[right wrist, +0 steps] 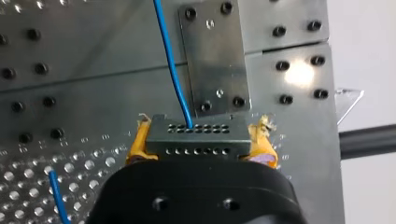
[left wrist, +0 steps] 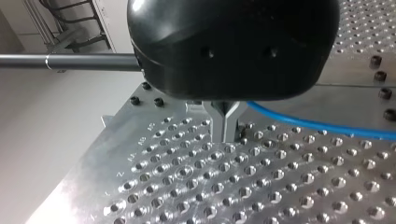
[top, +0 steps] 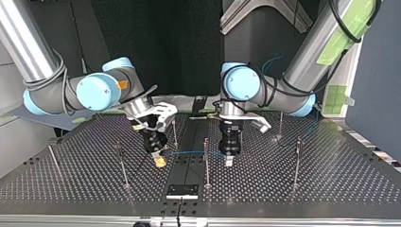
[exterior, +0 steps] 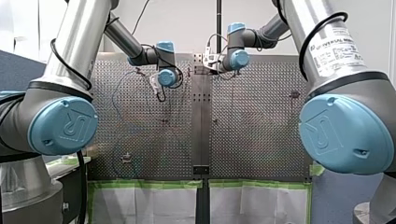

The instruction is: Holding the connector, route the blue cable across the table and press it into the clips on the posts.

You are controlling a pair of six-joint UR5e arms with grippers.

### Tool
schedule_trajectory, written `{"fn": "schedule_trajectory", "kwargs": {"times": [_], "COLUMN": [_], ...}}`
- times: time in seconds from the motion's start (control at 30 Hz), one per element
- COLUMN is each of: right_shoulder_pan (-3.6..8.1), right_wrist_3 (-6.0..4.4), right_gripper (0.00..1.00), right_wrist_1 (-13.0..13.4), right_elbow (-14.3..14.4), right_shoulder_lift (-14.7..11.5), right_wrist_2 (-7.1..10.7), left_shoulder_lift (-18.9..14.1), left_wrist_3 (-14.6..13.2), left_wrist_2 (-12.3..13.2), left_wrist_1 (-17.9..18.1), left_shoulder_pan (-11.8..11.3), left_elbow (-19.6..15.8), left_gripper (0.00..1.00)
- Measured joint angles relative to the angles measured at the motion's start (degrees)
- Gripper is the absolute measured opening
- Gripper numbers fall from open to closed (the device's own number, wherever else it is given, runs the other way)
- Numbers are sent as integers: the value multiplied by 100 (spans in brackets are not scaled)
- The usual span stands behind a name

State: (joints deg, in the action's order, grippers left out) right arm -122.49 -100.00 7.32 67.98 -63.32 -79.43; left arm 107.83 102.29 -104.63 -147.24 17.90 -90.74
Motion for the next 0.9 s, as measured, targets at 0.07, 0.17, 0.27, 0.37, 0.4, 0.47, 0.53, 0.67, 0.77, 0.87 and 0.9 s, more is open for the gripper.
{"fn": "schedule_trajectory", "kwargs": {"times": [0.07, 0.17, 0.27, 0.37, 0.4, 0.47, 0.53, 0.67, 0.77, 0.87, 0.9], "right_shoulder_pan": [35, 77, 116, 147, 155, 162, 165, 166, 168, 170, 173], "right_wrist_3": [-11, -18, -20, -21, -21, -21, -22, -22, -21, -21, -21], "right_gripper": [0, 0, 0, 0, 0, 0, 0, 0, 0, 0, 0], "right_wrist_1": [7, 19, 29, 32, 33, 34, 34, 34, 34, 33, 33], "right_elbow": [-23, -38, -43, -44, -43, -43, -46, -45, -44, -43, -43], "right_shoulder_lift": [35, 68, 81, 85, 87, 91, 92, 94, 99, 102, 102], "right_wrist_2": [5, 23, 59, 83, 87, 91, 93, 94, 100, 112, 115], "left_shoulder_lift": [4, 9, 9, 9, 9, 7, 8, 6, 2, -17, -23], "left_wrist_3": [1, 1, 1, 4, 5, 10, 13, 11, -7, -31, -36], "left_wrist_2": [5, 7, 9, 13, 15, 17, 15, 10, -1, -43, -66], "left_wrist_1": [-17, -40, -59, -75, -82, -115, -167, -311, -436, -578, -618], "left_shoulder_pan": [-20, -34, -37, -36, -34, -25, -15, 11, 33, 67, 80], "left_elbow": [9, 11, 12, 12, 12, 10, 9, 8, 8, 7, 7], "left_gripper": [0, 0, 0, 22, 22, 58, 80, 100, 100, 100, 100]}}
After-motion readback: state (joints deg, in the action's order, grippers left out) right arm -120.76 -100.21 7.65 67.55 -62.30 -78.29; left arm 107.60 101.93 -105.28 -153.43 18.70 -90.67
